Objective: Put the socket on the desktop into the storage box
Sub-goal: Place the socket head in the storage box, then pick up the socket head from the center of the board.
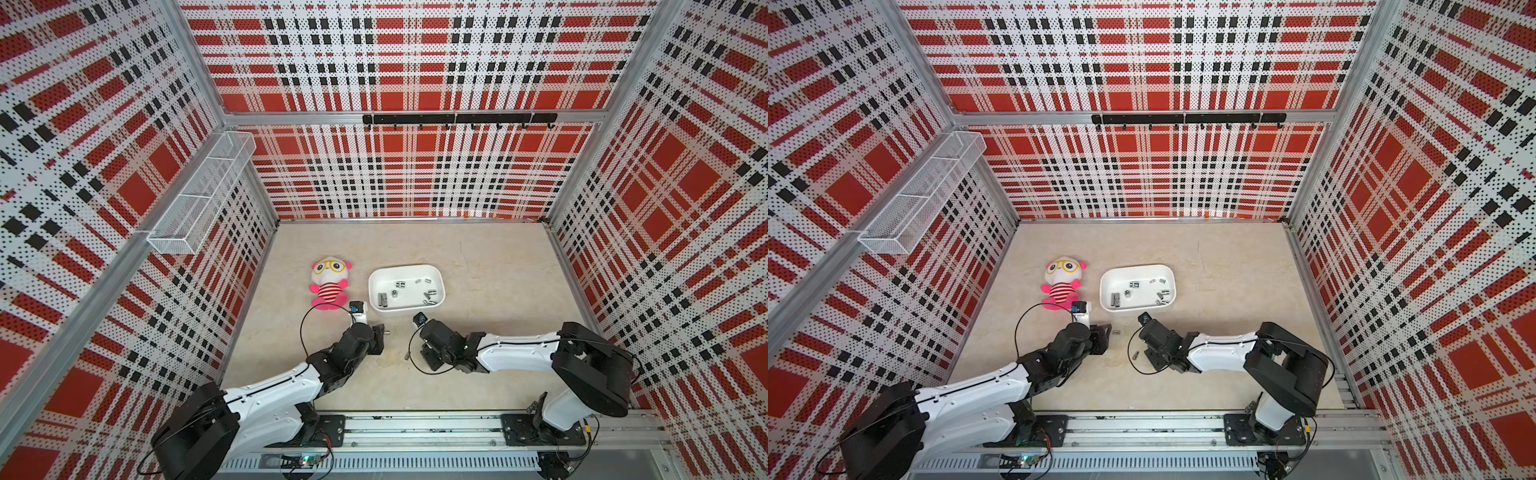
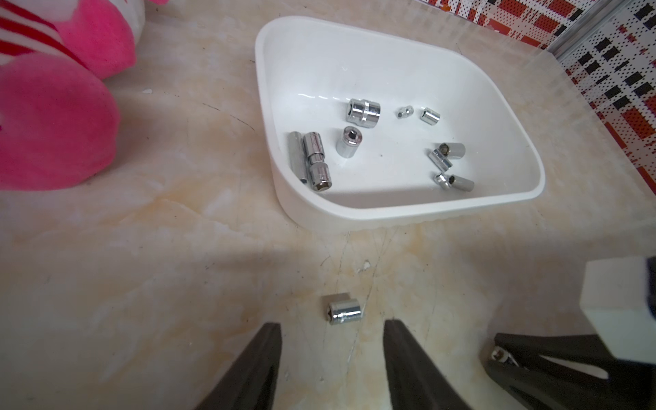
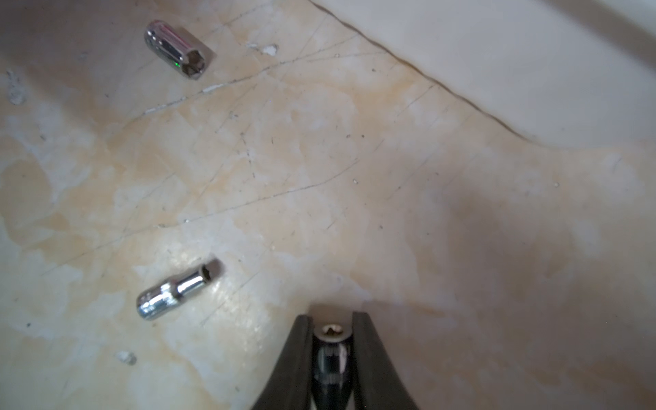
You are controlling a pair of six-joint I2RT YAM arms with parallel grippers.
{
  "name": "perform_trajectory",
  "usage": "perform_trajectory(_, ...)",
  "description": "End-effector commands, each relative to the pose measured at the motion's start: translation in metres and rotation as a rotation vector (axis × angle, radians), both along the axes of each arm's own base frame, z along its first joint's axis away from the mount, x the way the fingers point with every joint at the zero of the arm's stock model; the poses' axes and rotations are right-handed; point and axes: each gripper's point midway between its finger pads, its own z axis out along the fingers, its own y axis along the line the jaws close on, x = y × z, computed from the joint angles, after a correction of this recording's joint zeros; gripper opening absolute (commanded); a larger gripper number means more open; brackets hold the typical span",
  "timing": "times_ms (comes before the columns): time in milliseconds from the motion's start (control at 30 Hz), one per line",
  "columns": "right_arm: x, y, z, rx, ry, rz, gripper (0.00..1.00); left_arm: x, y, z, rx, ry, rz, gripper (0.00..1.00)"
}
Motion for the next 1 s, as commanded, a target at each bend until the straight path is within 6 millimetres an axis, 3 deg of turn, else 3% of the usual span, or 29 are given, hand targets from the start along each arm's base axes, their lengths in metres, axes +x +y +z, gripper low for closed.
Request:
perform_trajectory(0, 0.004, -0.013, 0.024, 0.017, -0.055, -0.047, 0.13, 0.003, -0.005, 0.008, 0.011, -0.03, -0.012, 0.52)
perform_trajectory(133, 0.012, -0.022, 0.065, 0.082, -0.146, -0.088, 0.15, 0.002, -0.008, 0.01, 0.07, -0.058, -0.019, 0.53)
perform_trajectory(233, 0.023, -0.025, 0.098, 0.175, -0.175, -0.117, 0.16, -0.002, -0.023, 0.01, 0.1, -0.057, -0.072, 0.53)
perform_trajectory(333, 0.047, -0.024, 0.127, 0.27, -0.173, -0.158, 0.17, -0.009, -0.045, 0.007, 0.127, -0.046, -0.155, 0.53)
perform_trajectory(433, 0.08, -0.022, 0.141, 0.309, -0.164, -0.212, 0.18, -0.014, -0.057, 0.003, 0.177, -0.041, -0.203, 0.52)
perform_trajectory(567, 0.127, -0.011, 0.138, 0.316, -0.119, -0.262, 0.17, -0.019, -0.066, -0.003, 0.232, -0.028, -0.231, 0.52)
perform_trajectory(667, 0.151, 0.0, 0.128, 0.289, -0.091, -0.277, 0.18, -0.025, -0.073, -0.005, 0.227, -0.012, -0.275, 0.52)
perform_trajectory(800, 0.173, 0.008, 0.106, 0.265, -0.032, -0.313, 0.19, -0.03, -0.077, -0.006, 0.219, 0.003, -0.313, 0.54)
perform_trajectory(967, 0.184, 0.015, 0.08, 0.24, 0.026, -0.328, 0.24, -0.036, -0.08, -0.011, 0.226, 0.02, -0.345, 0.54)
